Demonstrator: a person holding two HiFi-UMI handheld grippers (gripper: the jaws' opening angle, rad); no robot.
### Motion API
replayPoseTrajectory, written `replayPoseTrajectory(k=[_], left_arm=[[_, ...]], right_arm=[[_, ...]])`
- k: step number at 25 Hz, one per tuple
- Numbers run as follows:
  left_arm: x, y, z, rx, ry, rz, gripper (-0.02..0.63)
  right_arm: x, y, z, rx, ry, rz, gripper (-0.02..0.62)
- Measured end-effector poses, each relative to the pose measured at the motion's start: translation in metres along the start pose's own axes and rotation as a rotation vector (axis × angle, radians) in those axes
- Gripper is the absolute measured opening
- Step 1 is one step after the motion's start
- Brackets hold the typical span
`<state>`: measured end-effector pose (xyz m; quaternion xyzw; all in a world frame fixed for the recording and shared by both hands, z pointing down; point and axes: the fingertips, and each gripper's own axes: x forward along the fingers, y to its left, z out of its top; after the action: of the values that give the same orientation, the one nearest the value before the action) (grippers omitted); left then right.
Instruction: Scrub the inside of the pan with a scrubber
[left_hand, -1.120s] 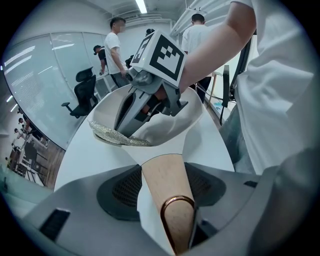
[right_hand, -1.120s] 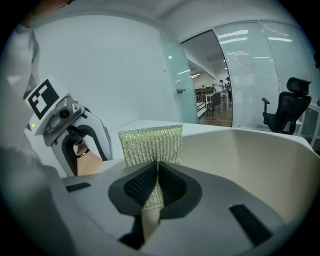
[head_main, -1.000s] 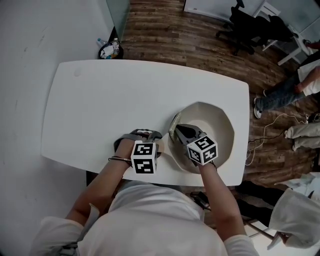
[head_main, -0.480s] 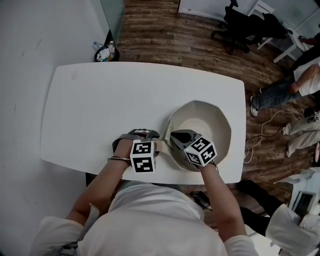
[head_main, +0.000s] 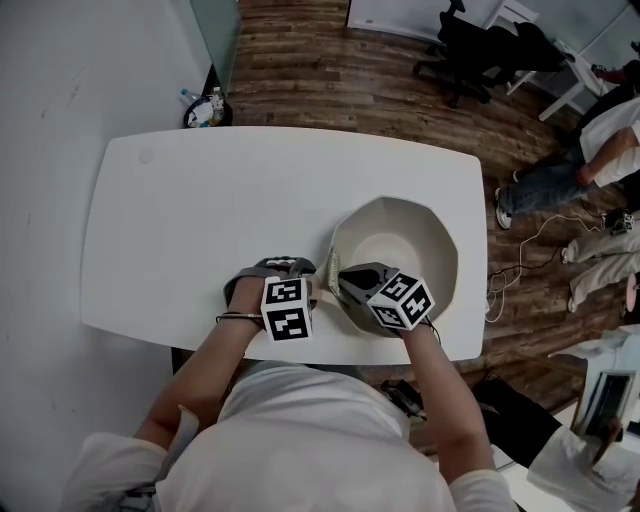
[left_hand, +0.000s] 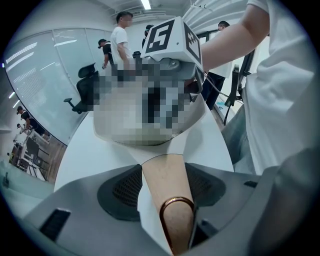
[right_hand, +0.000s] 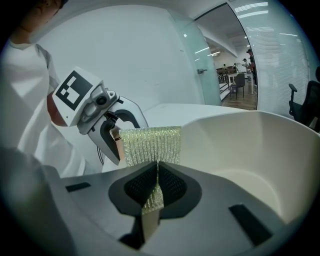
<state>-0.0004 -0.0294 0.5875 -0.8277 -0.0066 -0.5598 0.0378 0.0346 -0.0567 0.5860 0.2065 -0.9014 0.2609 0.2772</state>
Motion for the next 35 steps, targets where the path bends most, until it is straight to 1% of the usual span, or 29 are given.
replayPoseTrajectory(k=[9,17,23,28,35], left_arm=[[-0.002,0.000,-0.002,-0.020,0.003,-0.006,0.261],[0.000,0.000,0.002,-0.060,0.008,-0.018,0.261],[0.000,0.000,0.000,-0.080,0.016,-0.020,0.259],[0.001,0.000,0.001,-0.103,0.036,-0.021,0.258],[0.001,0.000,0.001,-0.128,0.038,-0.019,0.253]], right_arm=[[-0.006,0.013,-0.010,0.011,0.062,0.055,0.025],[-0.020,0.021,-0.026,0.008,0.080,0.121,0.025],[-0.026,0.030,-0.038,0.002,0.134,0.168,0.025],[-0.032,0.033,-0.045,-0.033,0.185,0.205,0.025],[-0.042,0.042,-0.056,-0.076,0.277,0.261,0.025]])
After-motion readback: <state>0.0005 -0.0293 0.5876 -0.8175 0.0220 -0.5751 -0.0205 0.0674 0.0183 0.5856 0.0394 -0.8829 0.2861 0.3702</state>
